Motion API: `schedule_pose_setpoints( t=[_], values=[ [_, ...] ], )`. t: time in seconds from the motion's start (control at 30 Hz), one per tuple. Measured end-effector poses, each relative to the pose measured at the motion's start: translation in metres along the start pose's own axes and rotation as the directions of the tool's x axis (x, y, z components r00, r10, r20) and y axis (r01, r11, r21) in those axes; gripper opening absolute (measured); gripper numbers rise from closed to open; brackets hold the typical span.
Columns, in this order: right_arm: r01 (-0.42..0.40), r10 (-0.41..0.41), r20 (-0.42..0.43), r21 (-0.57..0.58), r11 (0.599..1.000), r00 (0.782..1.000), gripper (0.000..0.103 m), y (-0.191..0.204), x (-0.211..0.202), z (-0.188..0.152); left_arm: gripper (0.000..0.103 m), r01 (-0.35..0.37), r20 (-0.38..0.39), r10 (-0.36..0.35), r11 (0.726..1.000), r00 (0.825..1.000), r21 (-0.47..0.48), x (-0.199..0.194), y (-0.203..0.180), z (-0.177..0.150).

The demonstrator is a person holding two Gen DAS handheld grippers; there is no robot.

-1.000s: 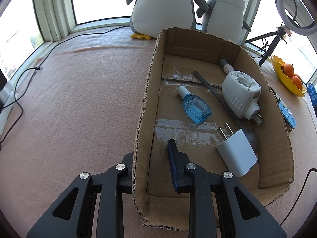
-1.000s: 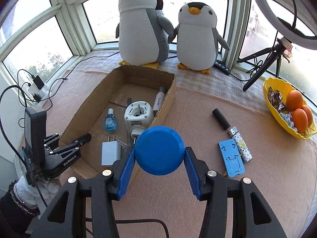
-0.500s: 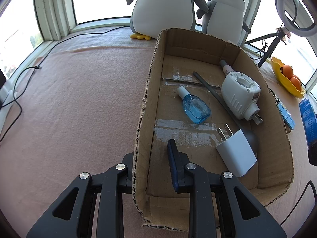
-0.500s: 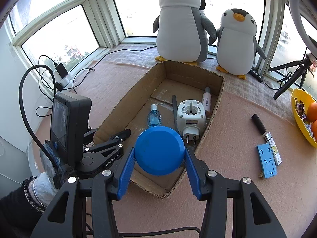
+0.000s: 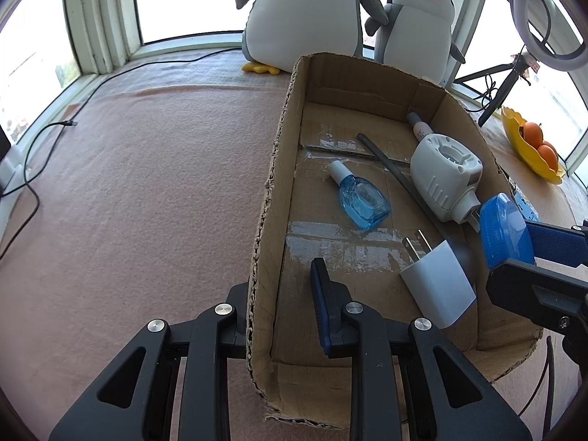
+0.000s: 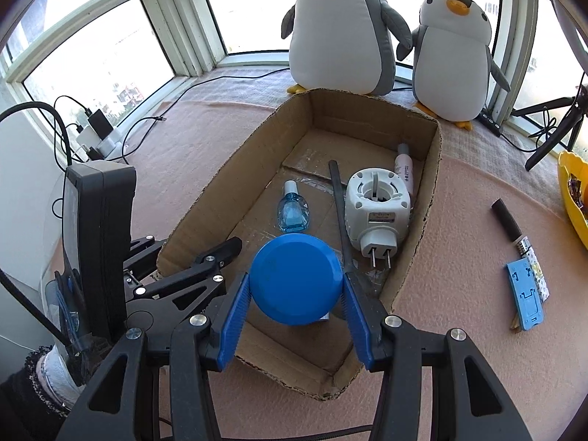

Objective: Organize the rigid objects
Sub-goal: 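Carry the blue lid into the box and open the right gripper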

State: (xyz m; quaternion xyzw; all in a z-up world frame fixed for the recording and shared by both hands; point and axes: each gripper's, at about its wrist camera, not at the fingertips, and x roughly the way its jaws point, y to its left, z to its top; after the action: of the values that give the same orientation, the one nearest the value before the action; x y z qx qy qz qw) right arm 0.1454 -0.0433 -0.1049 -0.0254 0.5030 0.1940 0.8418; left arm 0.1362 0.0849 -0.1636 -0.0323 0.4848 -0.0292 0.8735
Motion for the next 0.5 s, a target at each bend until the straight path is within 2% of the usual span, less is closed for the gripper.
schedule_pose_setpoints(
  t=[0.3,0.4,0.5],
  values=[
    [0.026,-0.026,0.012,-0.004,1.0,1.0,0.047,-0.001,0.008,0.02,0.022,0.0,0.0,0.0,1.0,1.0,0.001,0.0,0.0,0.0],
    [0.05,-0.05,0.024,-0.017,0.999,0.998,0.056,-0.001,0.006,0.02,0.022,-0.001,0.001,0.001,1.0,1.0,0.0,0.0,0.0,0.0],
    [0.05,-0.05,0.022,-0.011,0.999,0.999,0.057,-0.004,0.005,0.02,0.022,-0.002,0.001,0.002,1.0,1.0,0.001,0.0,0.0,0.0]
  ],
)
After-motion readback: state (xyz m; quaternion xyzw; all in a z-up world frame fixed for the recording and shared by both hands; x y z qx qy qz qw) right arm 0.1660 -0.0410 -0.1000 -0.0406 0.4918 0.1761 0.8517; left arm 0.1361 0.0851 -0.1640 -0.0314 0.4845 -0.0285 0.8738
